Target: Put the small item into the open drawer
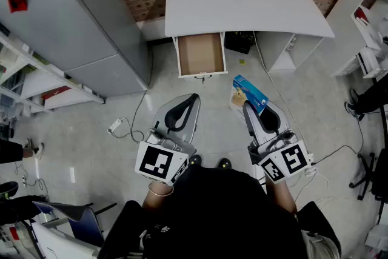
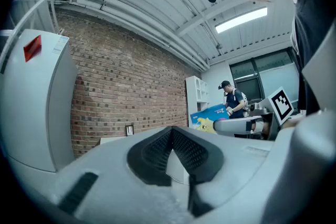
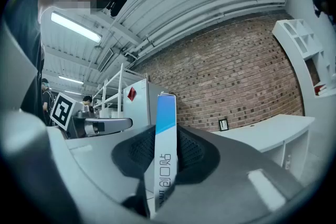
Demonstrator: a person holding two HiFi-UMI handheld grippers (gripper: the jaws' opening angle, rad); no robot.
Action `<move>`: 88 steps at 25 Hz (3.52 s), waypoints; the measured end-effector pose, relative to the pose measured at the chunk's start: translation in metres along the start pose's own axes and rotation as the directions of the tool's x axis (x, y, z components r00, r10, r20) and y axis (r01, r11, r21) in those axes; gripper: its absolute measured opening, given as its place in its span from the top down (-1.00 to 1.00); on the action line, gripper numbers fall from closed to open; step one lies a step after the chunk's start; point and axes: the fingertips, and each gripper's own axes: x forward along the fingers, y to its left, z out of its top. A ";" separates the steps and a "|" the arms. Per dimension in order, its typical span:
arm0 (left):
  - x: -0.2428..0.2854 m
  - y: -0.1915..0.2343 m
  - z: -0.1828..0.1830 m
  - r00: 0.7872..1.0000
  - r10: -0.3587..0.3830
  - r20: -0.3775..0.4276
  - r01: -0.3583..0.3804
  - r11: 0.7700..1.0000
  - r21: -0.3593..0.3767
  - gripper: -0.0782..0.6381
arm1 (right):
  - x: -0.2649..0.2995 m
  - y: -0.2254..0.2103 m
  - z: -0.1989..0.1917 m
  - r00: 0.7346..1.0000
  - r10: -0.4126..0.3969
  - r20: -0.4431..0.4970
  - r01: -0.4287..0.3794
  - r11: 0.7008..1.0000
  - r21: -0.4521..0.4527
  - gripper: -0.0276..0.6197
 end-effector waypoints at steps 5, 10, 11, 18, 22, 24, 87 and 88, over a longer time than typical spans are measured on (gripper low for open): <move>0.001 -0.002 -0.003 1.000 0.004 -0.003 -0.004 1.000 -0.005 0.79 | -0.003 -0.004 -0.002 1.000 -0.003 0.009 0.003 1.000 0.029 0.63; 0.003 -0.005 -0.005 1.000 0.011 -0.004 -0.011 1.000 -0.010 0.79 | -0.008 -0.009 -0.002 1.000 -0.013 0.013 0.013 1.000 0.023 0.63; 0.004 -0.006 -0.005 1.000 0.010 -0.004 -0.010 1.000 -0.011 0.79 | -0.009 -0.011 -0.002 1.000 -0.015 0.015 0.015 1.000 0.026 0.63; 0.018 -0.022 -0.005 1.000 -0.003 -0.008 0.003 1.000 -0.014 0.79 | -0.021 -0.026 0.002 0.999 -0.035 0.029 0.034 0.999 0.029 0.63; 0.026 -0.031 -0.005 1.000 -0.002 -0.015 0.002 1.000 -0.019 0.79 | -0.031 -0.038 0.004 0.998 -0.046 0.035 0.045 0.999 0.028 0.63; 0.030 -0.036 -0.004 1.000 -0.005 -0.016 0.004 1.000 -0.018 0.79 | -0.036 -0.043 0.006 0.998 -0.048 0.036 0.047 0.998 0.029 0.63; 0.146 0.061 -0.030 0.999 0.013 -0.046 -0.014 0.999 -0.041 0.79 | 0.067 -0.147 -0.015 0.996 -0.077 -0.041 0.078 0.996 0.031 0.63; 0.147 0.068 -0.032 0.999 0.019 -0.044 -0.021 0.999 -0.048 0.79 | 0.074 -0.148 -0.016 0.996 -0.073 -0.045 0.074 0.997 0.027 0.63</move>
